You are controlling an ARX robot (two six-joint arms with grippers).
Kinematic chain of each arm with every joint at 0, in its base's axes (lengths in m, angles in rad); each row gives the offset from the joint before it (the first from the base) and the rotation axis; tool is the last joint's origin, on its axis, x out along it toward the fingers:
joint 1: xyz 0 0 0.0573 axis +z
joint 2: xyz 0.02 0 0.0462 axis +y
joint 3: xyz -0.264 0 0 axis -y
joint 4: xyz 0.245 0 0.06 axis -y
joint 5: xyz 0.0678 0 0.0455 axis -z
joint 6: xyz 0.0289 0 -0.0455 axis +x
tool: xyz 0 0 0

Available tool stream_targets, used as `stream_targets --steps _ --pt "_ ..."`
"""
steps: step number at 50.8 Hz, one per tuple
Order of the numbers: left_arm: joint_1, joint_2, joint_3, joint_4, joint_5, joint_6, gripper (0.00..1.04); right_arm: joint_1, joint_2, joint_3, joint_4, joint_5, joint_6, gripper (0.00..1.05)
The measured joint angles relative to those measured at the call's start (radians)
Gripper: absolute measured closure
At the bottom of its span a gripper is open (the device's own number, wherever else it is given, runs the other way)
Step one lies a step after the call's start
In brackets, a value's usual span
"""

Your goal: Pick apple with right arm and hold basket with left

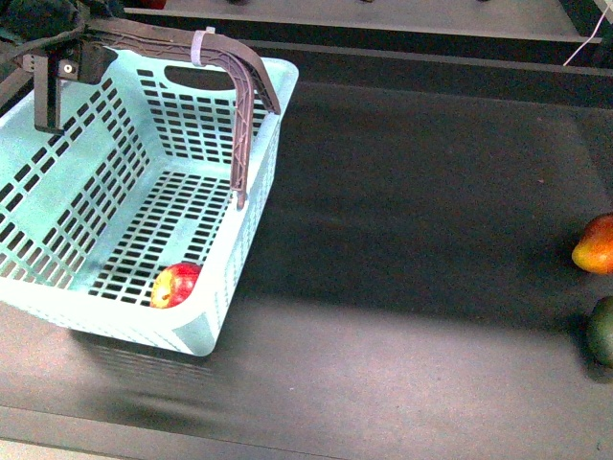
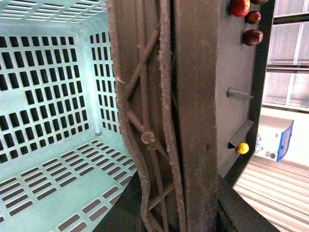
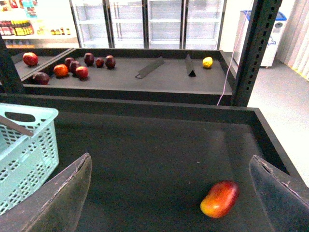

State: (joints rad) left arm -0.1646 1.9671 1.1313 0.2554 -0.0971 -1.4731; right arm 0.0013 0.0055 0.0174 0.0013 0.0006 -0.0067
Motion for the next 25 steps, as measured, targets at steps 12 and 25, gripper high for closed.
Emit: stream_targets --steps 12,25 --pt "0.019 0.015 0.022 -0.003 -0.005 -0.007 0.67 0.0 0.0 0.0 0.0 0.0 0.0 0.09" --pt "0.024 -0.06 0.012 -0.019 -0.008 -0.025 0.23 0.0 0.0 0.0 0.0 0.0 0.0 0.09"
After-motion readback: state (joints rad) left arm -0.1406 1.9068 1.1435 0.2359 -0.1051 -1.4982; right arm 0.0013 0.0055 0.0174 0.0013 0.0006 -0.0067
